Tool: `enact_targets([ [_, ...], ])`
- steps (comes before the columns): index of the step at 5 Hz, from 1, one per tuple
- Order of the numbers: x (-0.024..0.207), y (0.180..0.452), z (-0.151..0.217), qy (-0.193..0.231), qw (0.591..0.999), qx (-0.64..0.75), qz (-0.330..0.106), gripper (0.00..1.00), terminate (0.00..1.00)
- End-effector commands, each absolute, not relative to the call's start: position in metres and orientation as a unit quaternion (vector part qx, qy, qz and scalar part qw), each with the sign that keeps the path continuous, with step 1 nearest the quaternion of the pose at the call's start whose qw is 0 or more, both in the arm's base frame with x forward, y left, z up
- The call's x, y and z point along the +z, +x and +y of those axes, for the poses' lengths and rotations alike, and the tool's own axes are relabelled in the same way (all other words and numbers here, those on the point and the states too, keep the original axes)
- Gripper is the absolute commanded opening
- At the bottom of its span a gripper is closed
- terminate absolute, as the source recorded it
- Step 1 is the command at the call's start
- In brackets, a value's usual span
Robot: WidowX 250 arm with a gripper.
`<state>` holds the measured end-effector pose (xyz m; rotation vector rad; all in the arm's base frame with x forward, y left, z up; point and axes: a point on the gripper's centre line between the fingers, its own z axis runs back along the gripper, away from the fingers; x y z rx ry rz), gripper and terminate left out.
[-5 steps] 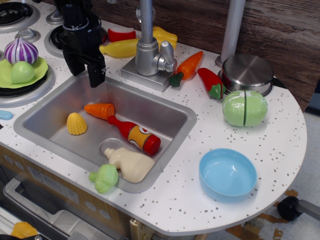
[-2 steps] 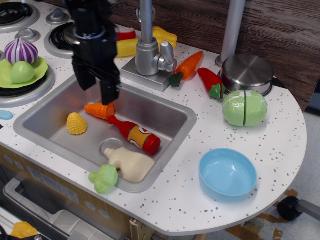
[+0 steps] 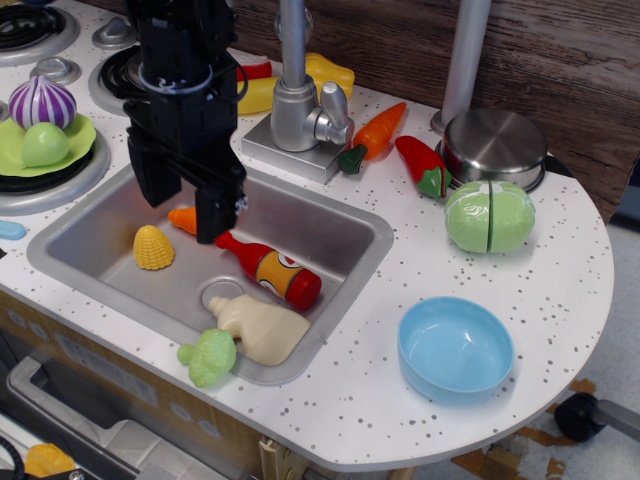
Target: Put broccoli in bowl
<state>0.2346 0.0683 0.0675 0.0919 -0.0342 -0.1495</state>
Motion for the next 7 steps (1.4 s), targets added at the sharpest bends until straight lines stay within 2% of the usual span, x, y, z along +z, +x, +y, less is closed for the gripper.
enact_targets([
  [1,0.068,0.216,0.058,0.034,0.996,-0.062,-0.057,1.00,0.00],
  [4,0.043,0.195,0.047,-0.016,0.994,-0.063,-0.090,1.00,0.00],
  [7,0.023,0.189,0.042,-0.035,0.991,-0.044,-0.124,1.00,0.00],
])
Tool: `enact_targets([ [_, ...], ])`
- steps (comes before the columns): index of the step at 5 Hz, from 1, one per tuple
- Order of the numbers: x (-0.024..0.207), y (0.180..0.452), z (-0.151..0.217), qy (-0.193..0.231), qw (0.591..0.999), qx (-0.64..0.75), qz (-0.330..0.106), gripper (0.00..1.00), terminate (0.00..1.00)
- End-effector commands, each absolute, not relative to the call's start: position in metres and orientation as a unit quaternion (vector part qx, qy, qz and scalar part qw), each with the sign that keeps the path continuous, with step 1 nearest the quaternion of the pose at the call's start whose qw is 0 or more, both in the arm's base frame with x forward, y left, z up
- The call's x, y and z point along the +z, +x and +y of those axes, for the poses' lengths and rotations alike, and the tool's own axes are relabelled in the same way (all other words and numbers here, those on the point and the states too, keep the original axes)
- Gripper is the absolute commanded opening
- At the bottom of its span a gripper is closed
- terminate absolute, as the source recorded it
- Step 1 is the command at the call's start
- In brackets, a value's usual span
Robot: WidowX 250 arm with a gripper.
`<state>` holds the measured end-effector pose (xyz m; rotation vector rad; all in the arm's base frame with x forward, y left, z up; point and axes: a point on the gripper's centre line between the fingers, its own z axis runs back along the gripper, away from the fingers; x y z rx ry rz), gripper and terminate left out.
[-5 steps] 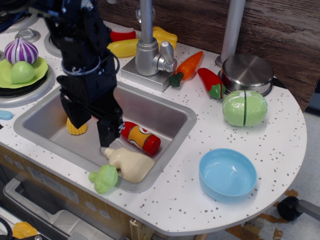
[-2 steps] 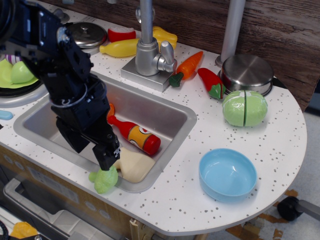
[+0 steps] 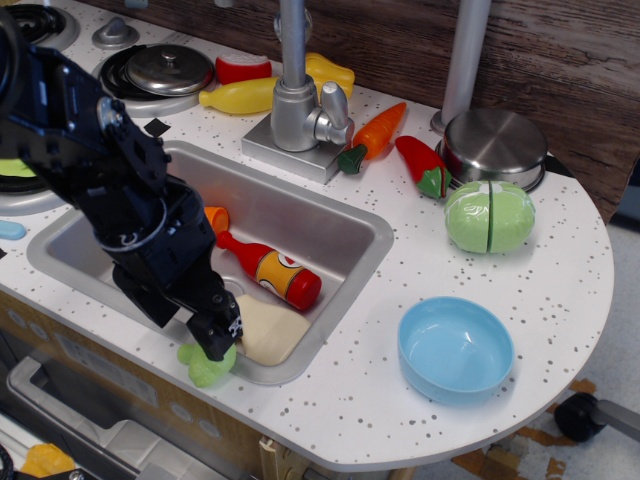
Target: Put broccoli in bowl
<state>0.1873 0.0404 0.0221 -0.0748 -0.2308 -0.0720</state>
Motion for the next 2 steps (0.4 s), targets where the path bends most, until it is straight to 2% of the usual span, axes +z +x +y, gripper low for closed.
enact_targets([
  [1,0.0202,0.1873,0.0391,-0.036,0.991,-0.036,-0.124,1.00,0.00],
  [2,0.0103,0.1848,0.0386,-0.043,0.989,-0.030,-0.135,1.00,0.00],
])
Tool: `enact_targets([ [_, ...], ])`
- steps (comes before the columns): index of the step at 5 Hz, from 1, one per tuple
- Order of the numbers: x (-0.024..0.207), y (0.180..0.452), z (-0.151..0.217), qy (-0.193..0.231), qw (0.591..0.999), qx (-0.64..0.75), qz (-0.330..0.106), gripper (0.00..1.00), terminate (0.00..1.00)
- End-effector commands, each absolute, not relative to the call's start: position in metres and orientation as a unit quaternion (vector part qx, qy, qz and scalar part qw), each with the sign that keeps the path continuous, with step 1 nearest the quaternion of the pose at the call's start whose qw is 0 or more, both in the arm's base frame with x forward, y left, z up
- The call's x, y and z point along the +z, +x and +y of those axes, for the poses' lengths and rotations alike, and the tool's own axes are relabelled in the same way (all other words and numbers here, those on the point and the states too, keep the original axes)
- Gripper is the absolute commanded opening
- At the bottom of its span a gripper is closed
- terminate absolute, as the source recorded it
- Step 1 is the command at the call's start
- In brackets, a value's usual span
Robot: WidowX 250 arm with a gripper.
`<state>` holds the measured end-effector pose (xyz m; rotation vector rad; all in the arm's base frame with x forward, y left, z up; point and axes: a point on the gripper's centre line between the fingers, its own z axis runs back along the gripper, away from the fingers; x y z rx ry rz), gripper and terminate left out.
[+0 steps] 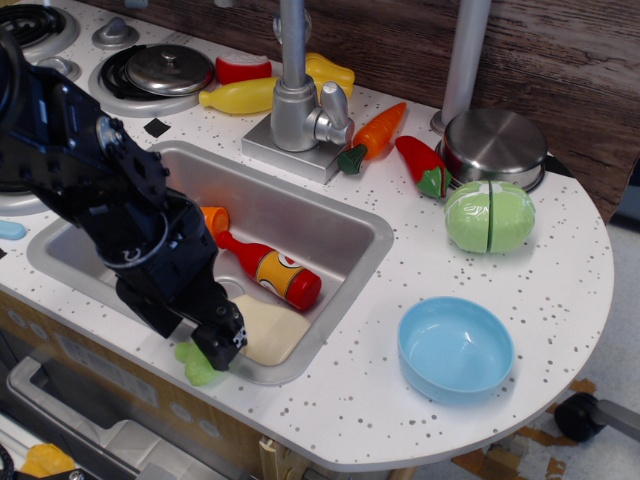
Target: Put broccoli in bowl
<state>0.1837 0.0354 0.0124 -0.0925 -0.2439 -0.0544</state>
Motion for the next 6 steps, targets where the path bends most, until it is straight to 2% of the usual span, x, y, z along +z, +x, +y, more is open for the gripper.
enact_targets([
  [1,0.003,0.185,0.039,-0.045,0.989,-0.019,-0.141,1.00,0.00],
  [2,-0.005,0.187,0.038,-0.040,0.989,-0.006,-0.145,1.00,0.00],
  [3,-0.001,0.196,0.034,-0.037,0.989,0.006,-0.142,0.00,0.00],
  [5,0.056,0.222,-0.014,-0.001,0.994,0.076,-0.084,0.00,0.00],
  [6,0.074,0.235,-0.038,0.015,0.993,0.083,-0.076,0.00,0.00],
])
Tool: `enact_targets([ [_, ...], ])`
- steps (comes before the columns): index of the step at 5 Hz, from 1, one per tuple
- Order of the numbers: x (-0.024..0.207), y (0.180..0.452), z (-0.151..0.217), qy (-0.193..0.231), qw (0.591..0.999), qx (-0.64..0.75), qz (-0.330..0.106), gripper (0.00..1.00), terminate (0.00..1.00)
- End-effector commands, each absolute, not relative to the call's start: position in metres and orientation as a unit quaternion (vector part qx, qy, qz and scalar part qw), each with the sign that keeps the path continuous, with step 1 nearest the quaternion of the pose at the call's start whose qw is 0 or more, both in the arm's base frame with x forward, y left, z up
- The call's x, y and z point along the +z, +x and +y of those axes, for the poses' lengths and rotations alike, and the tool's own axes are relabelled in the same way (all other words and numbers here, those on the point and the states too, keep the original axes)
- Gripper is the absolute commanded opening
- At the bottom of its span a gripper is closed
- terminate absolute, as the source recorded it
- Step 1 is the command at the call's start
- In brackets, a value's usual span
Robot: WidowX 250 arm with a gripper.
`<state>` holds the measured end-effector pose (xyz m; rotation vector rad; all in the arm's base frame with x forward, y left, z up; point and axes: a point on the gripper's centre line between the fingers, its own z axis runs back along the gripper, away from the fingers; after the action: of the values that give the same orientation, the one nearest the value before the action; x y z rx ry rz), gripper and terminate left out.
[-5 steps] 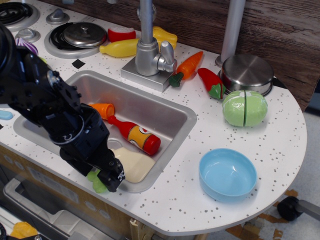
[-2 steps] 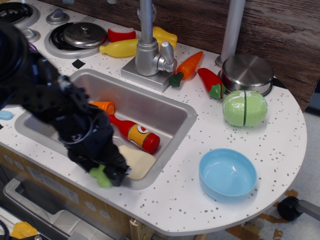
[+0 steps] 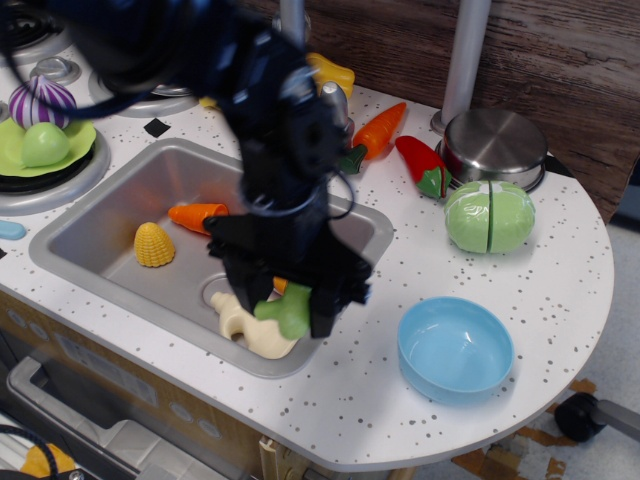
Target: Put broccoli in bowl
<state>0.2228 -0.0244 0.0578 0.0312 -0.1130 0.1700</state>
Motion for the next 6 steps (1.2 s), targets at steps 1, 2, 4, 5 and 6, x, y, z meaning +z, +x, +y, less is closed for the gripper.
enact_targets([
  [1,0.080,0.241,-0.051,-0.001,0.993,0.093,-0.068,0.00,0.00],
  [2,0.078,0.246,-0.068,-0.005,0.992,0.100,-0.076,0.00,0.00],
  [4,0.070,0.258,-0.089,0.057,0.987,0.082,-0.129,1.00,0.00],
  [5,0.070,0.258,-0.089,0.057,0.987,0.082,-0.129,1.00,0.00],
  [6,0.070,0.258,-0.089,0.057,0.987,0.082,-0.129,1.00,0.00],
])
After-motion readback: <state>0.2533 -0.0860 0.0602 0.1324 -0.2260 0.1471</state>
